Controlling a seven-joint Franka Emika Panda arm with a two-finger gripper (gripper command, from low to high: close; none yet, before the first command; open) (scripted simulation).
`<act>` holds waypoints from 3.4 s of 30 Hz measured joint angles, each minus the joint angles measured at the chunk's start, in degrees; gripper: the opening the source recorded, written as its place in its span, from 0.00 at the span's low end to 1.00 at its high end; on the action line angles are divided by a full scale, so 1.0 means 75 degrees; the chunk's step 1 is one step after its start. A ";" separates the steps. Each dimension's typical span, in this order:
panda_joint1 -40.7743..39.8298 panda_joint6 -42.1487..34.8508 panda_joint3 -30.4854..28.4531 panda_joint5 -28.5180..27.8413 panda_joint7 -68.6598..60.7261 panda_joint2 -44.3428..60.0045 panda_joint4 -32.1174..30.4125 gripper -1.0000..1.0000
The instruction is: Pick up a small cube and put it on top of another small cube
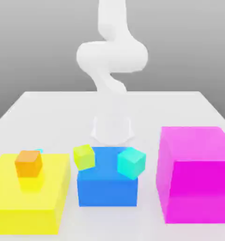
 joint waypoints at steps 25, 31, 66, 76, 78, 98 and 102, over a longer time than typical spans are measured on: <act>-0.4102 0.2254 0.0411 0.0478 0.7948 0.2984 -0.2495 0.50; -0.5018 0.2796 0.0476 0.0450 0.9951 0.3695 -0.3091 0.50; -0.6282 0.5972 -0.0066 0.1297 1.3965 0.7658 -0.4085 0.00; -0.6711 0.5143 0.0438 0.1705 1.3628 0.6803 -0.4140 0.00; -0.6693 0.4906 0.0388 0.1572 1.3732 0.6524 -0.4189 0.00; -0.7824 0.2436 0.0205 0.0350 1.1308 0.6255 -0.2696 0.00; -0.6916 0.1582 0.0827 0.0328 1.0328 0.5295 -0.2403 0.00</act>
